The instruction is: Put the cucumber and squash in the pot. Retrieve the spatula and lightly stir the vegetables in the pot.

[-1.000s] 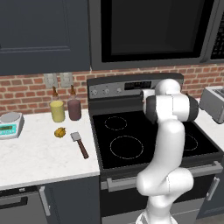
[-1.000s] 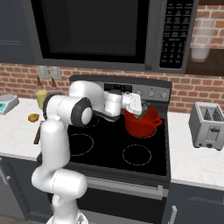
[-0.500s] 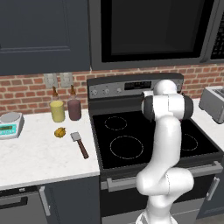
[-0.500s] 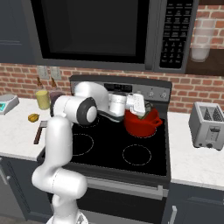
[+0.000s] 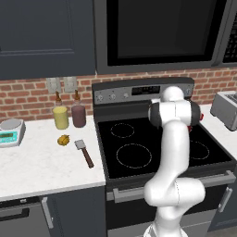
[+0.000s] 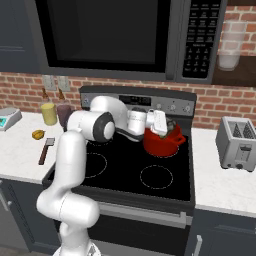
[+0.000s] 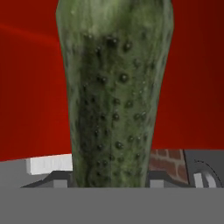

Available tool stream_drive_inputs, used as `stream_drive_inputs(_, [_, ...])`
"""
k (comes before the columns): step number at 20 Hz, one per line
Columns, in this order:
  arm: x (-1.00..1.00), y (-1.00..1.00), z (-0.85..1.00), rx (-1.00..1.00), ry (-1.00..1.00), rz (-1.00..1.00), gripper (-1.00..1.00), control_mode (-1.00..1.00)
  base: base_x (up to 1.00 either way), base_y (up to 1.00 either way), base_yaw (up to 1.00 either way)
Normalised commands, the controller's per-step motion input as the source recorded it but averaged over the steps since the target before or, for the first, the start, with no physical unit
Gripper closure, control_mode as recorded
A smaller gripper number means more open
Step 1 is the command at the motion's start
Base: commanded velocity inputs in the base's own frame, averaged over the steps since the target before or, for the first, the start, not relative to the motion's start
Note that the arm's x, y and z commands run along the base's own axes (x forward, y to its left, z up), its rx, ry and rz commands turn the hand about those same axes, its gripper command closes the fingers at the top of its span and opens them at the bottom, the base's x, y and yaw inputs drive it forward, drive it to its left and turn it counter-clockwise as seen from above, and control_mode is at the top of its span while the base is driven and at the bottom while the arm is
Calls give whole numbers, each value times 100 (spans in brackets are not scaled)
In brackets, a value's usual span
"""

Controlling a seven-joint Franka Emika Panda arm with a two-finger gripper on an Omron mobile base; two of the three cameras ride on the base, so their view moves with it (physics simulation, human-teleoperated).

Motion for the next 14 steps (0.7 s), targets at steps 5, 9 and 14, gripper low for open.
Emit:
stream_drive_inputs(5, [8,0,-22,0,-1,0,100,-100,0,0,0])
stream_drive_inputs(9, [4,-1,-16,0,0,0,100,-100,0,0,0])
stream_drive_inputs(14, [0,-7,-2,0,0,0,-100,-100,0,0,0])
